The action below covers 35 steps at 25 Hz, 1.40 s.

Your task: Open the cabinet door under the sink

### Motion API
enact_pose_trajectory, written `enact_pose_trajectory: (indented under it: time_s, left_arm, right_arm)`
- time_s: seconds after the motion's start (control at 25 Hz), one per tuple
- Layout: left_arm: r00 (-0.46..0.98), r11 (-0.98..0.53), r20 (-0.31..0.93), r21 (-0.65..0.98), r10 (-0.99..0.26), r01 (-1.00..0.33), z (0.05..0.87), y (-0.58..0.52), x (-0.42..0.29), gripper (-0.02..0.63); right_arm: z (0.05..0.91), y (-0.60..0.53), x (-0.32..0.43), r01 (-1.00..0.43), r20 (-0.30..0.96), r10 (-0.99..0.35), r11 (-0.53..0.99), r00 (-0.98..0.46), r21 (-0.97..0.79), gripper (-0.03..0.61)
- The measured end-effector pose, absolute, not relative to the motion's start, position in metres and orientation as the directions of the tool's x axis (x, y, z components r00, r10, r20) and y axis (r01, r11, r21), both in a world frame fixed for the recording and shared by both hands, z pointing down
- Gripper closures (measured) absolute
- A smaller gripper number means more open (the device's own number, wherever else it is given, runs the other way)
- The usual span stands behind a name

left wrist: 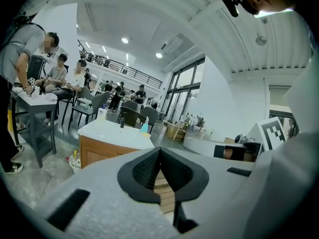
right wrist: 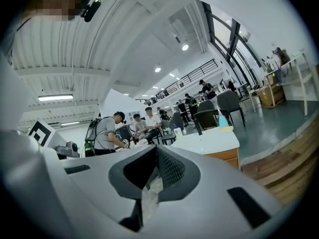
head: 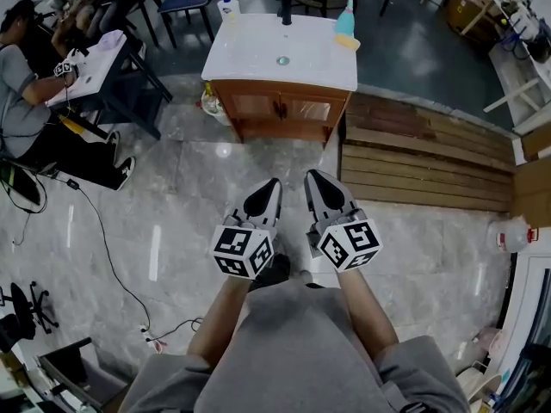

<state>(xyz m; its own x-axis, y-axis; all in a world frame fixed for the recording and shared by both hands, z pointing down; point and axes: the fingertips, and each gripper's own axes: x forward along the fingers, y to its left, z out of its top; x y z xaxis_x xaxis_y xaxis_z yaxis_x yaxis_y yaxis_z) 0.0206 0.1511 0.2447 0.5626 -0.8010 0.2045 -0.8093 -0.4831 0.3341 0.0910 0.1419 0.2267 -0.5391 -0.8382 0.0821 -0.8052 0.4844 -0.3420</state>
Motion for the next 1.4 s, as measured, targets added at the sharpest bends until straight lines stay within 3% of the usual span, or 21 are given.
enact_pose_trajectory:
  time_s: [0.6, 1.4]
  left_arm:
    - [0.608, -0.493, 0.234, 0.403, -0.759, -0.771, 0.274, 0.069, -0.016, 0.606]
    - [0.579, -0.427, 0.308, 0.44, -0.755, -0.79, 0.316, -0.059, 0.023, 0.606]
  right_arm:
    - [0.245, 0.067, 0.056, -0.846, 0.149, -0.864, 0.414, -0.481, -0.335, 0.568]
    - [0.283, -0.071, 0.092, -0.817, 0.198, -0.829, 0.422, -0.523, -0.393, 0.568]
